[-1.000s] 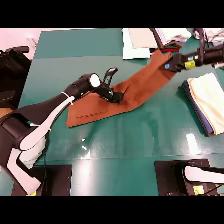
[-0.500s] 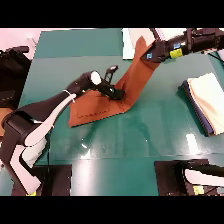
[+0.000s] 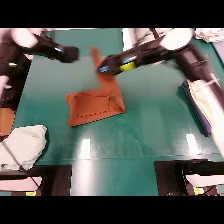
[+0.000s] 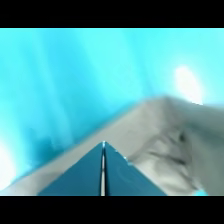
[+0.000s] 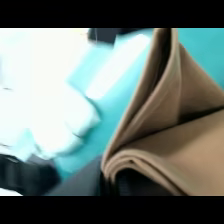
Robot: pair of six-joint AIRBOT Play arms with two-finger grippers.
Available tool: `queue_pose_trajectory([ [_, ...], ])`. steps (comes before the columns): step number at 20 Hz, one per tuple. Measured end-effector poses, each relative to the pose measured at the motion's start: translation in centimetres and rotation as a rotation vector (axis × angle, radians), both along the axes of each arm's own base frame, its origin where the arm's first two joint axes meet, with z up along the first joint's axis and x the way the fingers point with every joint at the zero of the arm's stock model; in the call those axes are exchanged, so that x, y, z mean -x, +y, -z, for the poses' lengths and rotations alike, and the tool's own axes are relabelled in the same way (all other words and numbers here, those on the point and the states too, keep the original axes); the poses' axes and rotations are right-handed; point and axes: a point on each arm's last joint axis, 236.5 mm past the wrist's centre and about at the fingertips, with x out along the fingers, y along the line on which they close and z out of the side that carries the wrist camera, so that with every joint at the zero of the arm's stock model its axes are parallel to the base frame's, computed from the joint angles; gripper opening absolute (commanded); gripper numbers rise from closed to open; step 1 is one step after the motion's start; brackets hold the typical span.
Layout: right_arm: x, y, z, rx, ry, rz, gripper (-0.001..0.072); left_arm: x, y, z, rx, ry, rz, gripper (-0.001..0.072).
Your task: Fold the shirts.
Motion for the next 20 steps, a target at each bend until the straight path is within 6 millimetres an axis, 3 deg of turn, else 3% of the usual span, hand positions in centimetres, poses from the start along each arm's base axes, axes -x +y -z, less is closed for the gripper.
queue_pose_trajectory([
  [2,1.4,5.8,1.3,-0.060,0.003,-0.054,0.0385,0.8,3.5,-3.6,-0.023,-0.072,-0.059,0.0025],
  [4,2.0,8.9,2.2,-0.073,-0.011,-0.088,0.0363,1.9,5.7,-6.0,-0.047,-0.118,-0.096,0.0024],
  [6,1.8,9.6,3.3,-0.041,-0.039,-0.105,0.0362,2.7,6.8,-7.1,-0.063,-0.133,-0.112,0.0024],
  [7,1.2,8.9,4.3,-0.002,-0.051,-0.103,0.0362,3.1,7.2,-7.4,-0.068,-0.136,-0.118,0.0024],
  [9,-0.8,5.9,6.6,0.094,-0.048,-0.062,0.0362,3.5,7.5,-7.6,-0.079,-0.138,-0.121,0.0024],
  [11,-3.1,0.9,9.6,0.204,-0.009,0.013,0.0369,3.7,7.3,-7.8,-0.083,-0.143,-0.111,0.0024],
  [12,-4.1,-1.9,11.2,0.254,0.026,0.054,0.0455,3.8,6.9,-7.9,-0.084,-0.148,-0.101,0.0025],
  [13,-5.0,-5.0,13.2,0.308,0.078,0.099,0.0613,3.9,6.5,-8.0,-0.084,-0.149,-0.092,0.0025],
  [16,-6.3,-12.8,18.5,0.383,0.261,0.226,0.0636,3.9,5.1,-8.4,-0.079,-0.177,-0.064,0.0025],
  [18,-6.1,-15.3,21.3,0.368,0.397,0.275,0.0624,3.9,4.0,-8.4,-0.077,-0.192,-0.041,0.0025],
  [20,-5.9,-16.0,23.5,0.340,0.499,0.299,0.0622,3.9,3.1,-8.2,-0.075,-0.200,-0.023,0.0025],
])
